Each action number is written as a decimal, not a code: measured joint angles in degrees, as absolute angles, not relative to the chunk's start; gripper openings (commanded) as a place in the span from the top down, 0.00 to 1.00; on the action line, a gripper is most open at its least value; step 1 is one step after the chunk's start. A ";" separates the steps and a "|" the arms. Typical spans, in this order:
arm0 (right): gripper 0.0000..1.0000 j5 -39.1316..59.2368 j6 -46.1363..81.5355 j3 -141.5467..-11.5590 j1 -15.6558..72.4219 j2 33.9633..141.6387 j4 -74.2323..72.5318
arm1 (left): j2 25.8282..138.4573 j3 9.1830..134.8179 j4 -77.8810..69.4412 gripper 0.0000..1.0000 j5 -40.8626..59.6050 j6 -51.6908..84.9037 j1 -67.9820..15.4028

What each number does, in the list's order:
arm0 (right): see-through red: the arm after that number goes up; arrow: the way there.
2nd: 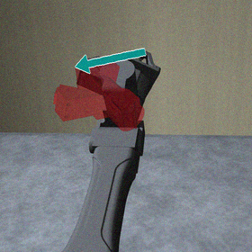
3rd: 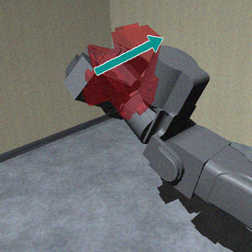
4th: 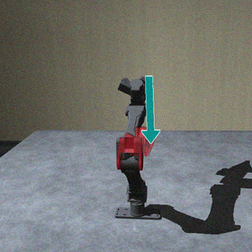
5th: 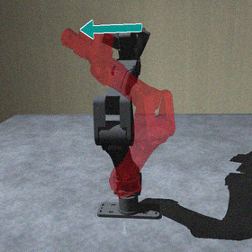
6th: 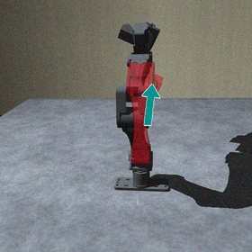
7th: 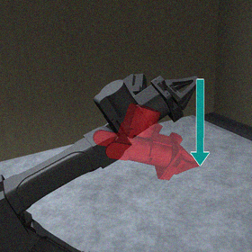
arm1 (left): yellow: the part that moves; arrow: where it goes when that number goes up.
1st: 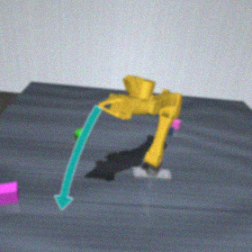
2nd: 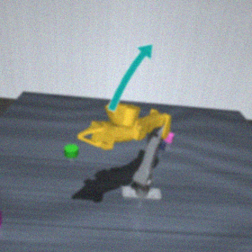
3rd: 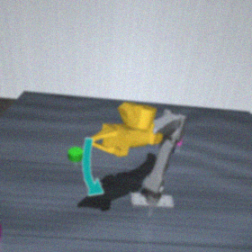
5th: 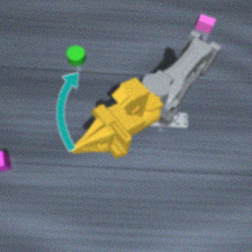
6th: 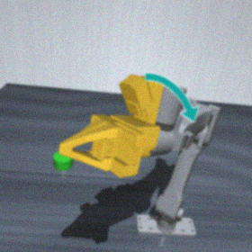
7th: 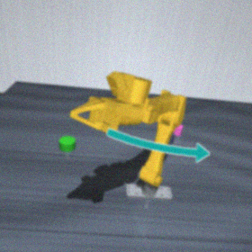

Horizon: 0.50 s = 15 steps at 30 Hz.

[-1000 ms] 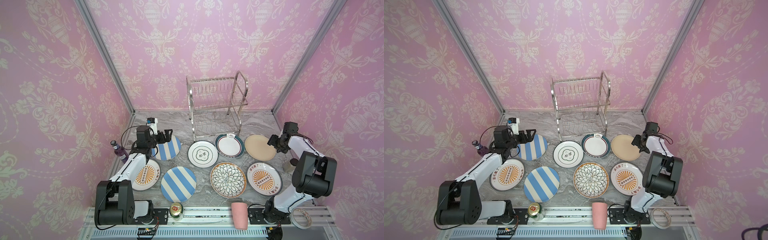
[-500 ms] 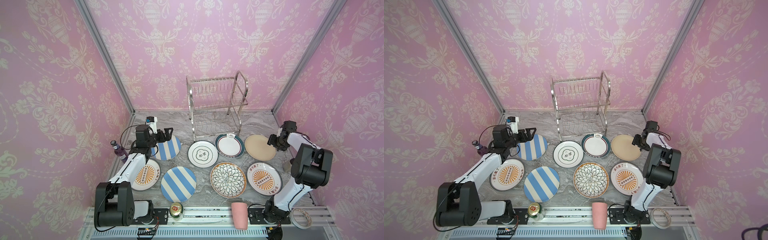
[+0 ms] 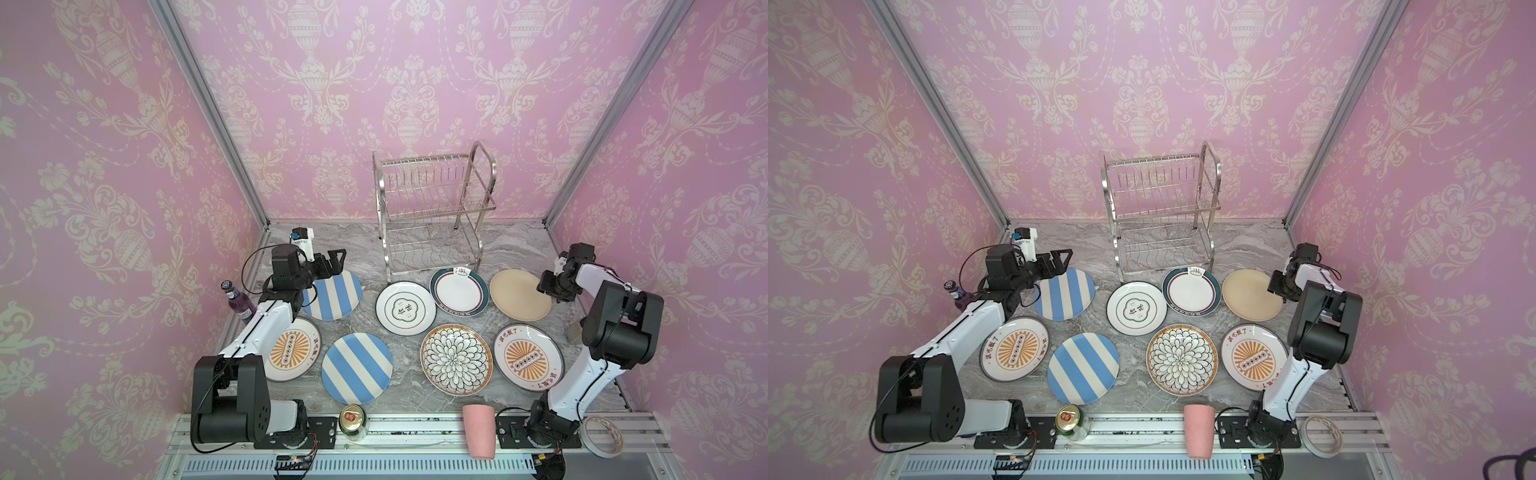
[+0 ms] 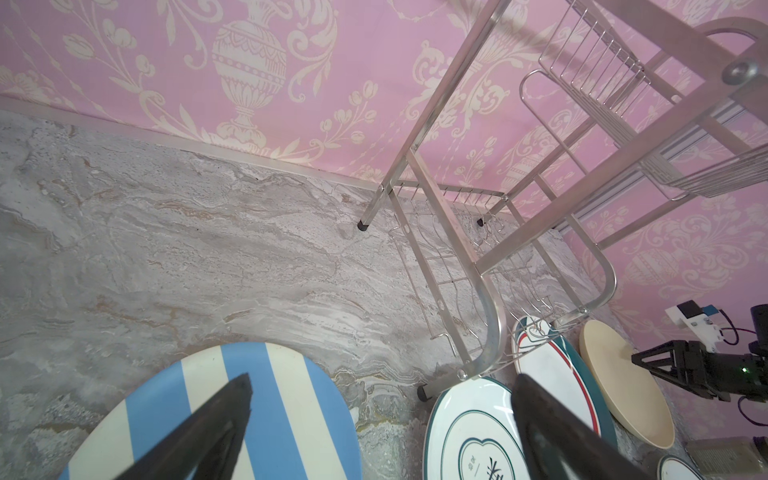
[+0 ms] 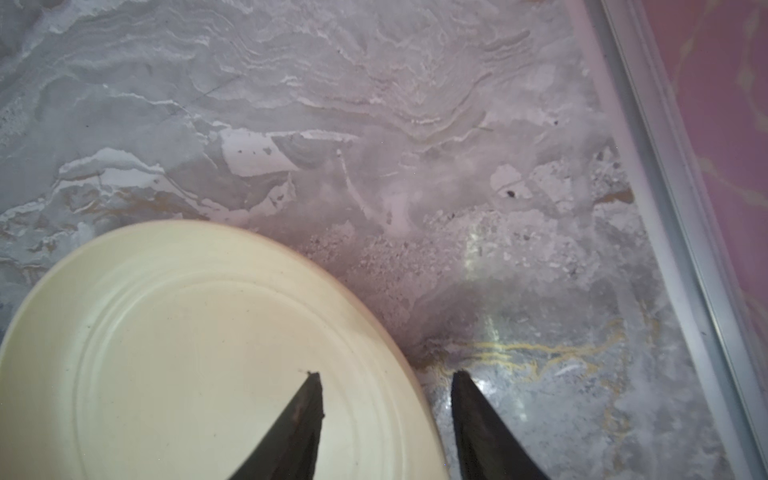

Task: Load the plates into the dish rack
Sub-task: 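Close the right gripper on the cream plate's rim nearest the robot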

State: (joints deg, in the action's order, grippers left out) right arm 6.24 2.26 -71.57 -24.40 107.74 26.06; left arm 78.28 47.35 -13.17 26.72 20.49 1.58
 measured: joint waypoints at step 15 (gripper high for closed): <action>0.59 9.47 -0.01 -74.28 -26.48 111.66 28.64 | 81.21 49.87 -12.38 0.01 26.94 20.38 0.78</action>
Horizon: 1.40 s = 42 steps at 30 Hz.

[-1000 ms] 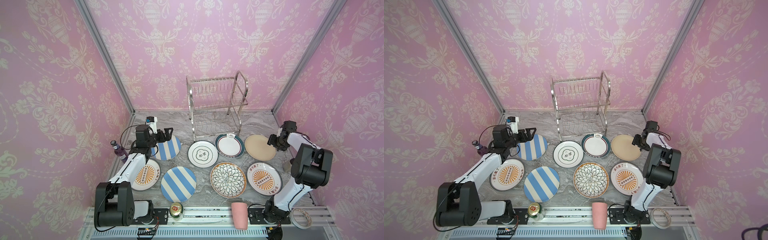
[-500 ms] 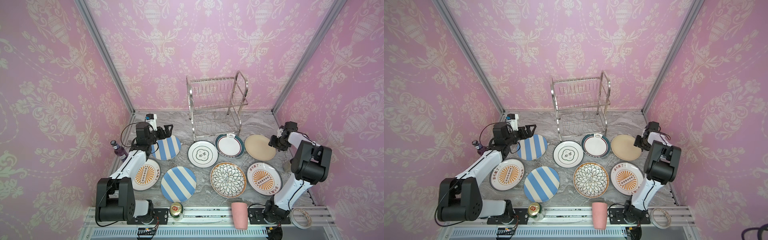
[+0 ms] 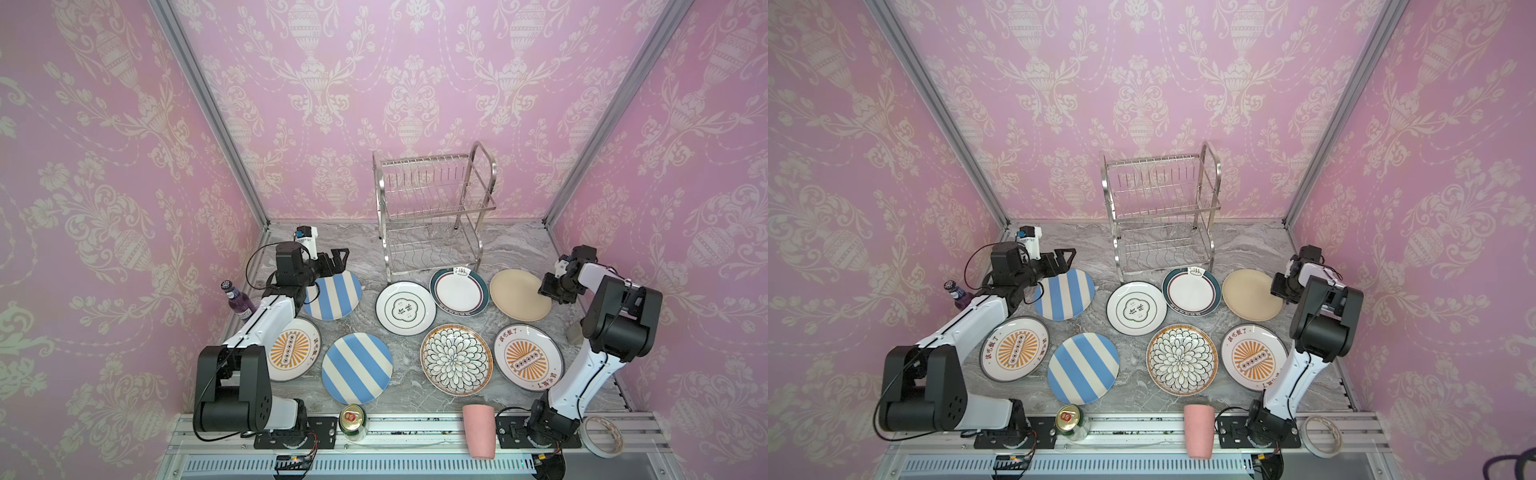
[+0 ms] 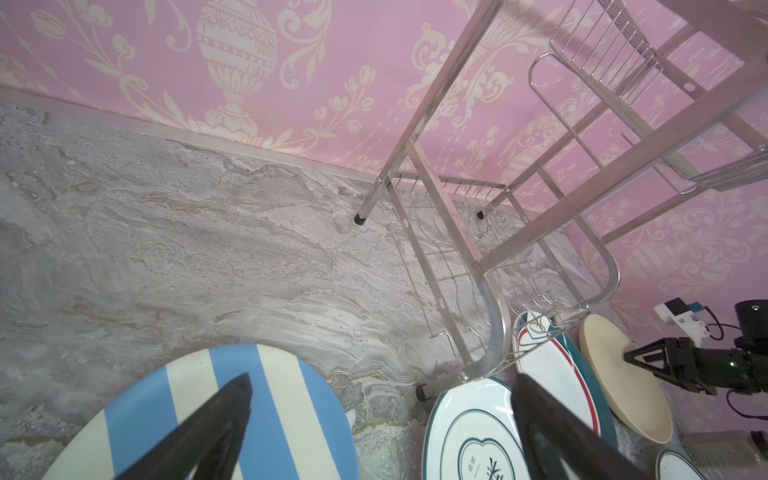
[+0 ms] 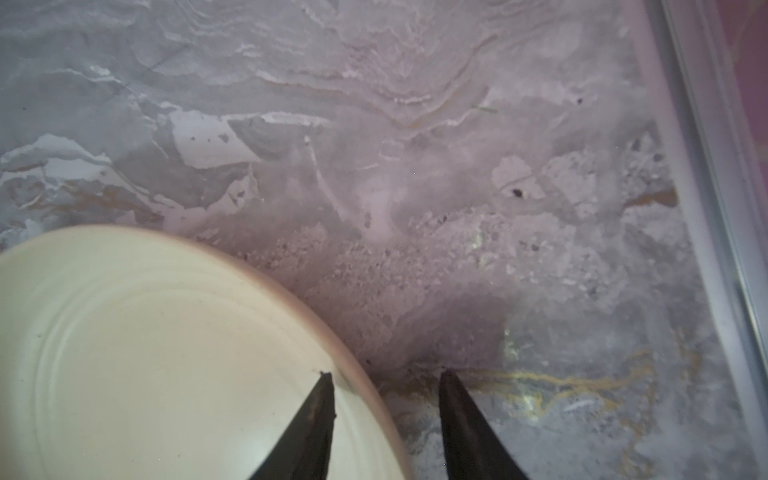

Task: Load the plates into the dish rack
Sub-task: 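Close the right gripper on the cream plate's rim nearest the robot, then lift the cream plate upright with the right gripper toward the rack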

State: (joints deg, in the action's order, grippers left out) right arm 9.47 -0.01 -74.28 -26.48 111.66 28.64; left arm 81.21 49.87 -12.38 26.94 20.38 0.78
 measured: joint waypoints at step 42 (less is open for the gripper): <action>1.00 -11.25 0.19 -78.28 -18.20 85.47 37.17 | 84.97 53.34 -14.52 0.01 34.35 17.02 -3.57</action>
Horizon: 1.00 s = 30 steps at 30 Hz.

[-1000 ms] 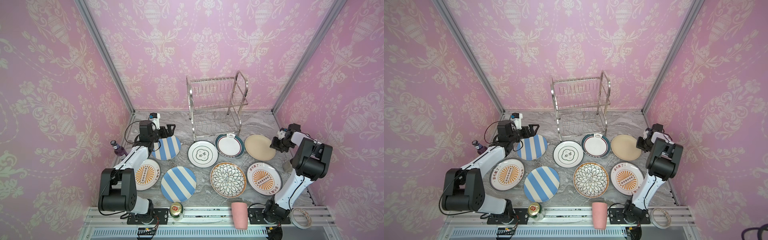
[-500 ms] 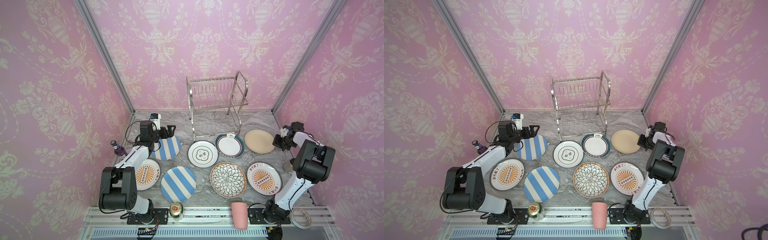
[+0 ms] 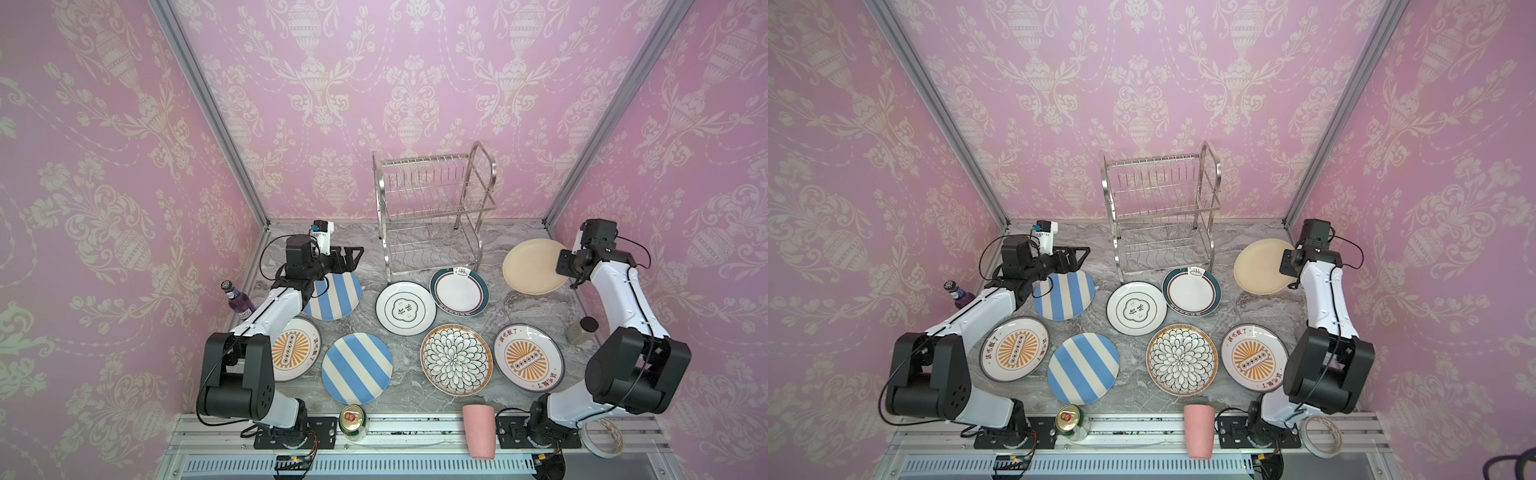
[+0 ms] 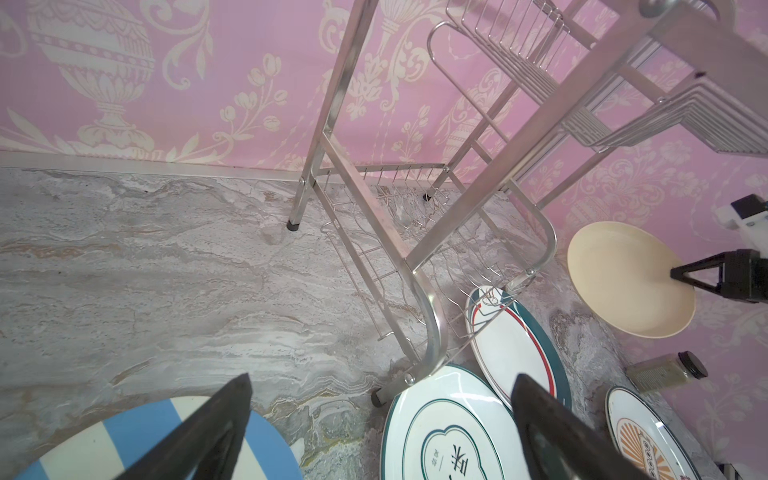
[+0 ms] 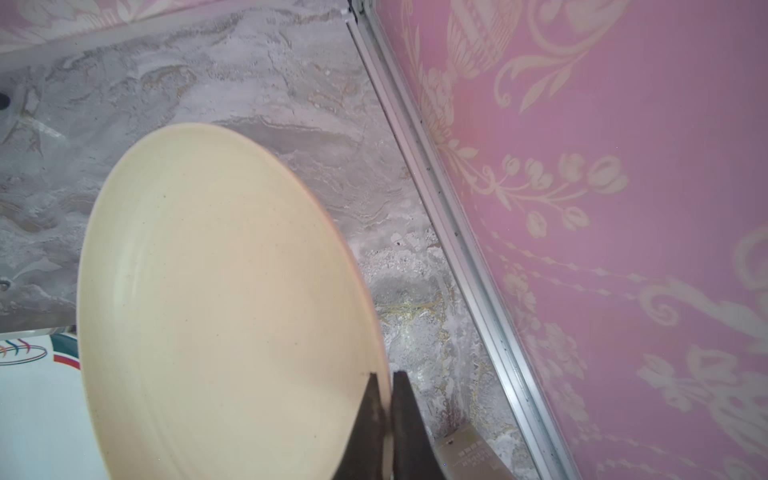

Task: Load the plates into the dish rack
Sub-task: 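Lift the cream plate upright with the right gripper toward the rack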

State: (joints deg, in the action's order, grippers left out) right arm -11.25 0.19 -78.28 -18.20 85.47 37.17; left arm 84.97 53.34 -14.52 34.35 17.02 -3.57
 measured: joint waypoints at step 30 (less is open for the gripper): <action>1.00 -34.76 -1.17 -106.65 12.38 72.07 40.73 | 81.54 53.95 -16.49 0.01 39.13 17.41 -5.91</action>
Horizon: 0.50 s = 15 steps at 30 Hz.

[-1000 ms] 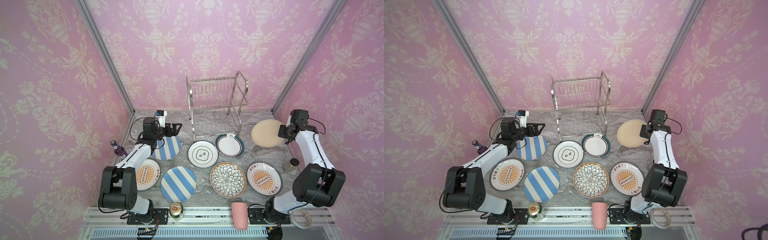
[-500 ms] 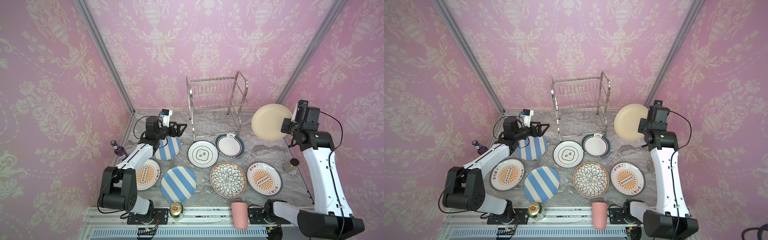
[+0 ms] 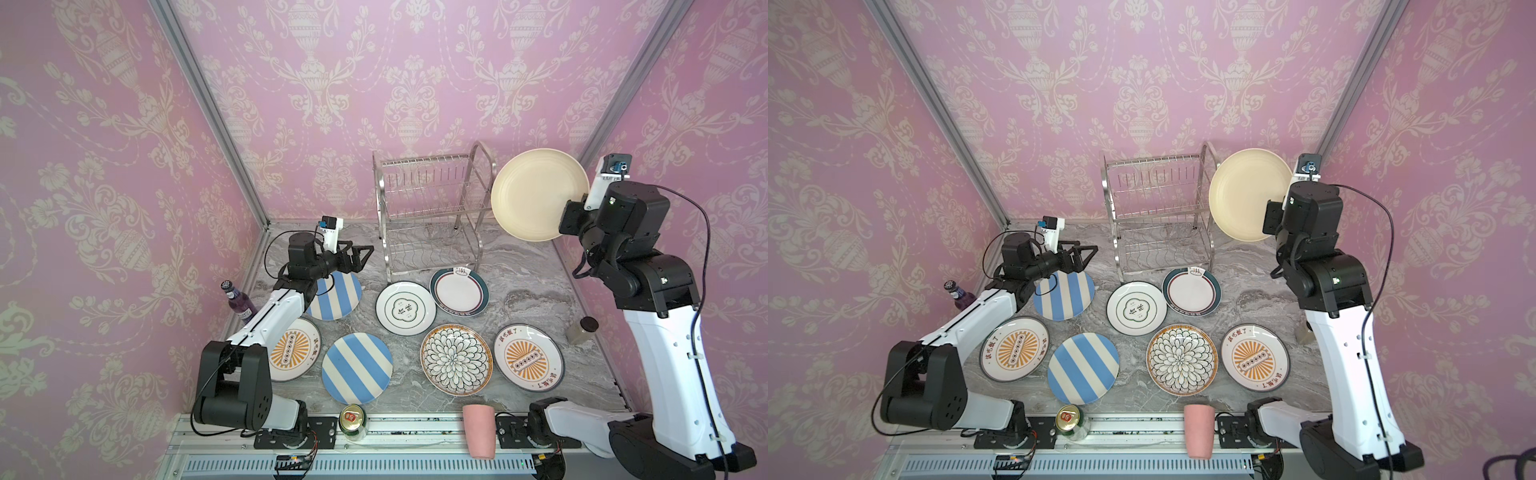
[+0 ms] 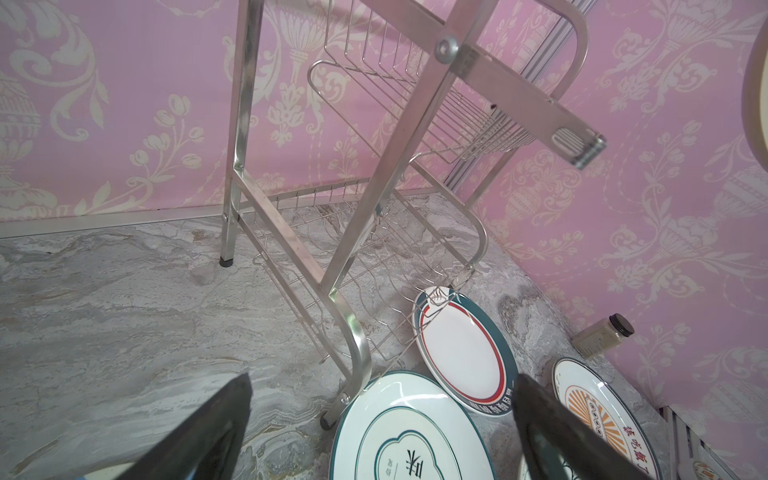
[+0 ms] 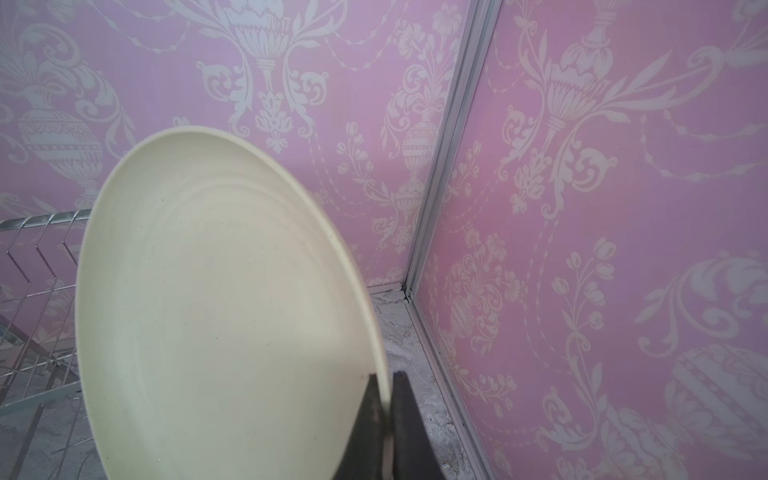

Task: Load the plates into the dish rack
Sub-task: 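Lift the cream plate upright with the right gripper toward the rack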

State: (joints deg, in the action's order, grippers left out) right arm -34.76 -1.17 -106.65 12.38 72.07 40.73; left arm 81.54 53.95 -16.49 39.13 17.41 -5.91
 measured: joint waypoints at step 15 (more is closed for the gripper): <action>1.00 -55.51 -28.12 -112.44 27.16 96.14 3.77 | 79.02 51.94 -22.41 0.01 41.76 28.77 -7.01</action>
State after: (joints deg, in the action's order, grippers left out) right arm -55.51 -28.12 -112.44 27.16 96.14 3.77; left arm 79.02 51.94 -22.41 41.76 28.77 -7.01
